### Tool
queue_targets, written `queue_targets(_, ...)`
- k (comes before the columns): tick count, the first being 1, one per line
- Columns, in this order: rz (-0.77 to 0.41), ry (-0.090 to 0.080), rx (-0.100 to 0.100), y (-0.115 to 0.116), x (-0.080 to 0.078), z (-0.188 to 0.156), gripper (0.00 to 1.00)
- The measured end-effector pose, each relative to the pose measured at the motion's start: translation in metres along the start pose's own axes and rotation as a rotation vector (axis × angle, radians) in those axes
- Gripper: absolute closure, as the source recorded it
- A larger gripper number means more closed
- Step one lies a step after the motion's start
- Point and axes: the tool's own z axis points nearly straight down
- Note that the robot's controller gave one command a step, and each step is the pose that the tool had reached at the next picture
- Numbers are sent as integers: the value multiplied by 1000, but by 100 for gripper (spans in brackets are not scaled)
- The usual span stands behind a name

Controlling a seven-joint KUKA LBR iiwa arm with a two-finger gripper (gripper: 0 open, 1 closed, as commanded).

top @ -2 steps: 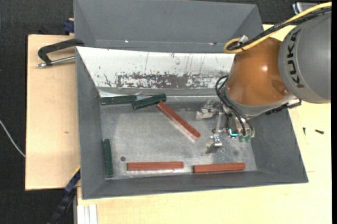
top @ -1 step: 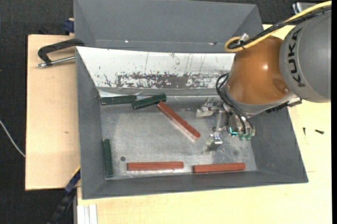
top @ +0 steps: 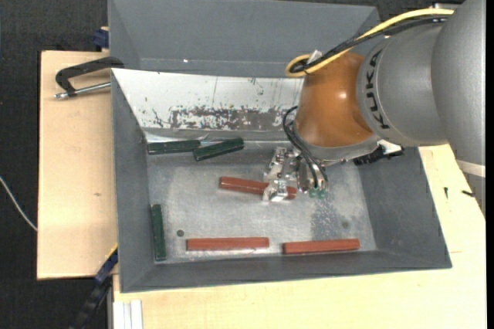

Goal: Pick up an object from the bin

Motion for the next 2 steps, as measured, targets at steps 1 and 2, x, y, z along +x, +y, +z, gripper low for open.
queue_targets(1, 0, 0, 0, 0, 0, 0, 100)
queue_targets(2, 17, -11, 0, 3, 0, -206, 100)
